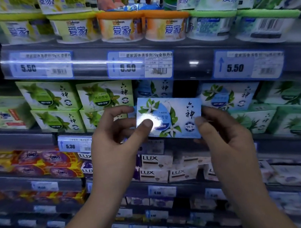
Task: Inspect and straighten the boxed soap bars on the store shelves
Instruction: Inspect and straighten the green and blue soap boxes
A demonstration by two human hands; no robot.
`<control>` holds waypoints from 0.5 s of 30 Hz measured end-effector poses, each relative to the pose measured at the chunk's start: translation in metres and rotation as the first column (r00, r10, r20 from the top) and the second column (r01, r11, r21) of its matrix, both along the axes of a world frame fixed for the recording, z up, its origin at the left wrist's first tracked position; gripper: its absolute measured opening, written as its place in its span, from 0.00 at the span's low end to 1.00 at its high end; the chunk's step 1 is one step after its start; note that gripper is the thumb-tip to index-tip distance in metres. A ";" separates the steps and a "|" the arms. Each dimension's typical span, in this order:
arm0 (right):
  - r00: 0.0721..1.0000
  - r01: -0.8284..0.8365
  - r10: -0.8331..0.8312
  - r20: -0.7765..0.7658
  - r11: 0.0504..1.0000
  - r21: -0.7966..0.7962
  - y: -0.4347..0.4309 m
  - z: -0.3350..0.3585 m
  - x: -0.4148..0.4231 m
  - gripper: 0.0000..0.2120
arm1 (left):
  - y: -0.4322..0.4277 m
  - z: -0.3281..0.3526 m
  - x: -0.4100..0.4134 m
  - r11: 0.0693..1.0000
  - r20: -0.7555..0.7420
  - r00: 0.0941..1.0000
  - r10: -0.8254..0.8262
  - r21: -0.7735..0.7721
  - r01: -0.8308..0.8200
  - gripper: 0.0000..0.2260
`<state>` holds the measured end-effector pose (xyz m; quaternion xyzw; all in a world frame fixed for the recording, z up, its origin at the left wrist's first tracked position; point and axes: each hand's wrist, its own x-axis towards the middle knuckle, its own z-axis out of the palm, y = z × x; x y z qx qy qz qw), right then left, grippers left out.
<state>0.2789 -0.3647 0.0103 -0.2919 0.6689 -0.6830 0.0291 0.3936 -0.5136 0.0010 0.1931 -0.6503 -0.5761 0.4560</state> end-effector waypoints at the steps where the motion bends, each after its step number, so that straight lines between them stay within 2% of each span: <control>1: 0.999 -0.016 0.016 0.035 1.000 -0.013 0.001 0.001 0.000 0.14 | 0.001 0.000 0.001 1.000 0.004 1.000 -0.014 0.009 0.014 0.18; 5: 0.992 -0.037 0.040 0.119 0.999 -0.026 0.000 -0.002 0.003 0.14 | 0.004 -0.002 0.005 0.998 0.028 0.998 -0.059 -0.012 0.059 0.21; 8: 0.983 -0.034 0.042 0.181 0.998 -0.043 0.001 -0.003 0.008 0.13 | 0.003 -0.003 0.012 0.993 -0.006 0.993 -0.116 -0.002 0.116 0.18; 11: 0.943 -0.064 0.096 0.319 0.992 -0.110 0.001 -0.002 0.013 0.10 | 0.003 -0.002 0.017 0.989 -0.020 0.989 -0.145 0.023 0.146 0.18; 15: 0.908 -0.077 0.118 0.402 0.990 -0.118 0.001 0.001 0.023 0.22 | 0.002 0.001 0.021 0.983 0.016 0.987 -0.161 0.087 0.159 0.12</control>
